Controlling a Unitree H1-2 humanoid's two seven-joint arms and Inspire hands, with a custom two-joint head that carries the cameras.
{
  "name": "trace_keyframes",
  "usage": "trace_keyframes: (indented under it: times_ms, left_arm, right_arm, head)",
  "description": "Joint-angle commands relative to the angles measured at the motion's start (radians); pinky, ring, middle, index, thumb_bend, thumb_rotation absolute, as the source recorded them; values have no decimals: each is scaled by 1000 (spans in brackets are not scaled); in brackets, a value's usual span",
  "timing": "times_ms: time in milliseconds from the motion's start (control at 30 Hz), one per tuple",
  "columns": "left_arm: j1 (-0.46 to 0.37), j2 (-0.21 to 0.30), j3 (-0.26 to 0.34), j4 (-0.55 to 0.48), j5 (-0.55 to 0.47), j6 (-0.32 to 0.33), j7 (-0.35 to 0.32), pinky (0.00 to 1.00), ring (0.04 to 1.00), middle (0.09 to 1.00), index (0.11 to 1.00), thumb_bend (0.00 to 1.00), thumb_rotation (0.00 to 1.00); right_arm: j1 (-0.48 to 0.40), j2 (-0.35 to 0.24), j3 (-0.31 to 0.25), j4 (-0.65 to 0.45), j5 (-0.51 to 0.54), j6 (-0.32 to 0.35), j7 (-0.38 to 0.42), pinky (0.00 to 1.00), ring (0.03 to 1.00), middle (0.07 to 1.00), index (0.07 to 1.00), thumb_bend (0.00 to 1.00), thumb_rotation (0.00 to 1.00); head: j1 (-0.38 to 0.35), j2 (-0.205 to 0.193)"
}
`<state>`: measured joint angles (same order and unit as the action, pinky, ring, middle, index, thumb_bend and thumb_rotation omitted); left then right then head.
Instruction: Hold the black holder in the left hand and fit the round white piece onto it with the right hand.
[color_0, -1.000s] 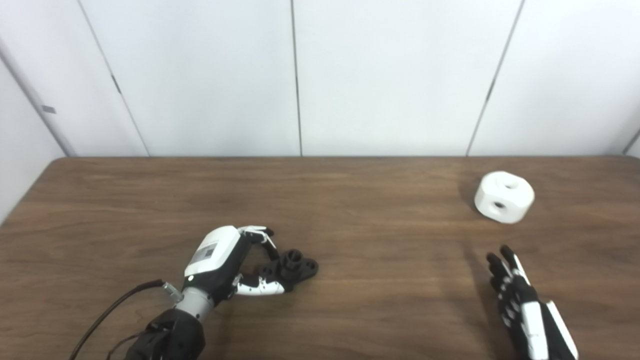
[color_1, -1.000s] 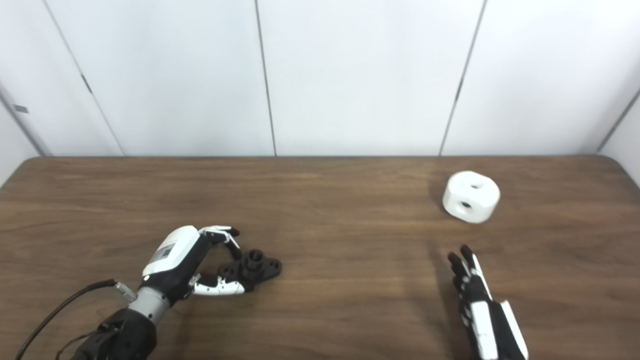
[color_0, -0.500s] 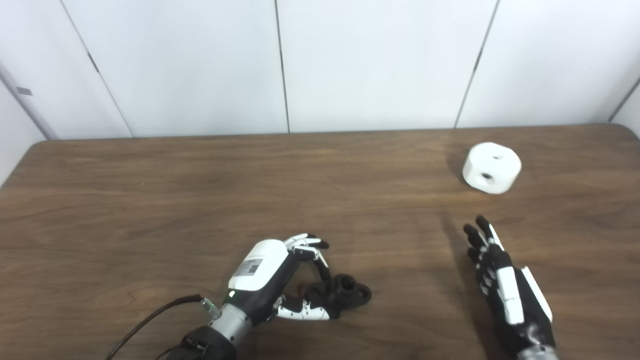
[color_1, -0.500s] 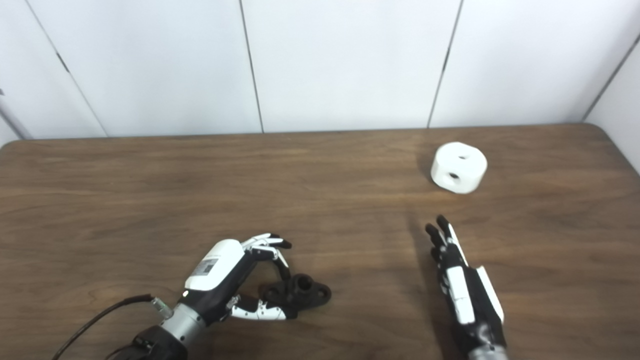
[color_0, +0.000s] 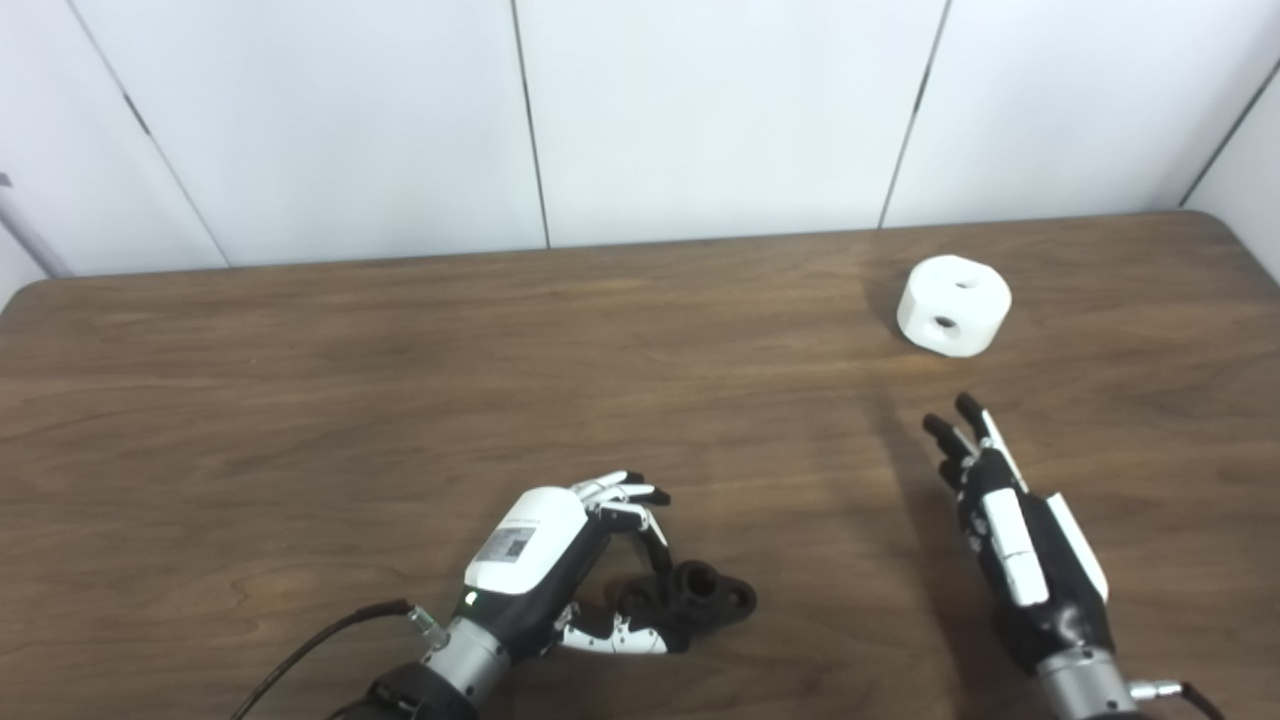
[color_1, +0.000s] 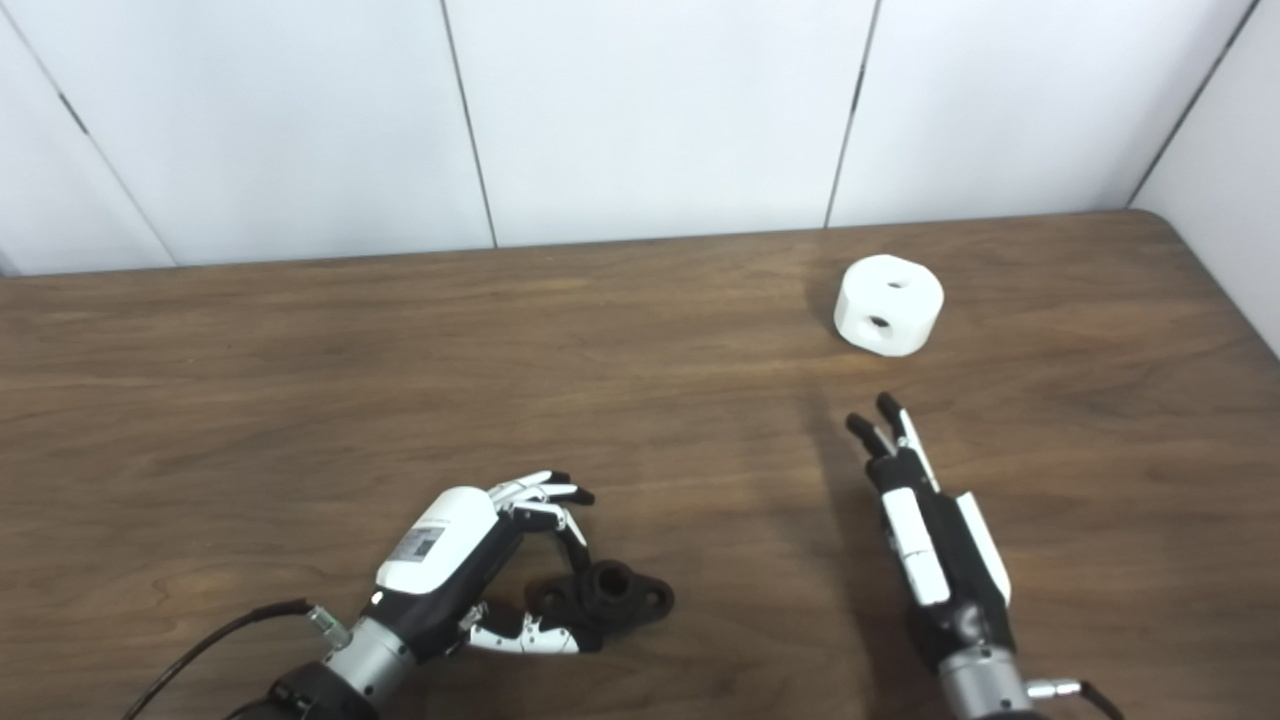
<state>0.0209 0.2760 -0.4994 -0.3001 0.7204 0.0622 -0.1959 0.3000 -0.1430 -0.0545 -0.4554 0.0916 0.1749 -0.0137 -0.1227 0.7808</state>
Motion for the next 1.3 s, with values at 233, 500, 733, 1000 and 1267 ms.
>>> trace_keyframes:
  times_ms: [233,500,733,1000,1267]
  left_arm:
    - [36,15,-16,26,84,-19,-34,918,896,813,485,524,54]
    - [60,30,-3,6,113,-37,-37,930,899,812,485,524,54]
    - [71,42,10,-7,119,-34,-53,919,893,810,485,524,54]
    - [80,57,20,-21,116,-34,-70,915,885,808,485,524,54]
    - [92,64,30,-27,105,-43,-73,906,882,810,485,524,55]
  right_arm:
    - [-97,-69,-132,-96,1,72,-5,1000,1000,967,985,613,695]
    - [-183,-148,-176,-102,-105,87,-4,1000,1000,968,977,655,473]
    - [-308,-271,-131,-73,-295,193,38,1000,1000,973,966,809,387]
    - [-494,-404,-56,98,-442,277,106,1000,1000,967,916,886,340]
    - [-638,-465,24,290,-530,269,146,920,990,958,887,935,329]
  head:
    - [-40,-18]
    - [-104,-54]
    - [-164,-78]
    - [-195,-95]
    - [-208,-106]
